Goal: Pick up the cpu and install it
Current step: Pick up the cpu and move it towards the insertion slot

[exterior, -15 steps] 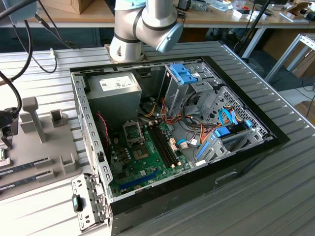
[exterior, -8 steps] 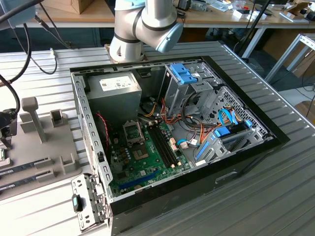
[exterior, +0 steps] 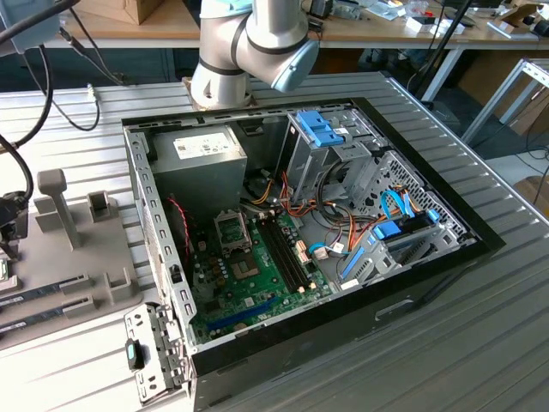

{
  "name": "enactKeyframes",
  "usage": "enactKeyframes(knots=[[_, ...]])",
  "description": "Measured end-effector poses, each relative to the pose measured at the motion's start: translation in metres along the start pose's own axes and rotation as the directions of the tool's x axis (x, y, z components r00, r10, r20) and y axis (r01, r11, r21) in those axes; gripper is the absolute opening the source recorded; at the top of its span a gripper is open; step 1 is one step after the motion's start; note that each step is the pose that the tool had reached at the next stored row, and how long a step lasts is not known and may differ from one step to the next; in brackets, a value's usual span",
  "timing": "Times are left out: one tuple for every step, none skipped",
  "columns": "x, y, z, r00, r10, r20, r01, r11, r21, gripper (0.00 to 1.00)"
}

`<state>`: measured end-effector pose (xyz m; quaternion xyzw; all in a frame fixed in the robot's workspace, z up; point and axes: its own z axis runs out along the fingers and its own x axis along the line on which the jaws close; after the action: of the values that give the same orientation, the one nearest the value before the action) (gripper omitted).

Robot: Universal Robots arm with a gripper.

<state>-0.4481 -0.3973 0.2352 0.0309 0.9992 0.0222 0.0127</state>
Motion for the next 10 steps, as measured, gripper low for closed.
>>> enactKeyframes(knots=[[0.0000, 0.0000, 0.0004, 1.0000, 0.000, 0.0001, 0.000, 1.0000, -0.0001, 0.54], [0.0001, 0.0000, 0.0007, 1.0000, 0.000, 0.0001, 0.000, 1.0000, -0.0001, 0.54], [0.0005, -0.0002, 0.0032, 1.0000, 0.000, 0.0000, 0.000, 1.0000, 0.0000, 0.54], [0.0013, -0.0003, 0.0057, 1.0000, 0.000, 0.0002, 0.000, 1.0000, -0.0001, 0.54], [0.0023, -0.0005, 0.0077, 1.0000, 0.000, 0.0000, 0.000, 1.0000, 0.0000, 0.54], [0.0024, -0.0005, 0.0080, 1.0000, 0.000, 0.0000, 0.000, 1.0000, 0.0000, 0.54], [0.0025, -0.0005, 0.0083, 1.0000, 0.000, 0.0001, 0.000, 1.0000, 0.0000, 0.54], [0.0026, -0.0005, 0.0086, 1.0000, 0.000, 0.0002, 0.000, 1.0000, -0.0001, 0.54], [0.0027, -0.0005, 0.0089, 1.0000, 0.000, 0.0001, 0.000, 1.0000, -0.0001, 0.54], [0.0028, -0.0006, 0.0094, 1.0000, 0.000, 0.0001, 0.000, 1.0000, -0.0001, 0.54]])
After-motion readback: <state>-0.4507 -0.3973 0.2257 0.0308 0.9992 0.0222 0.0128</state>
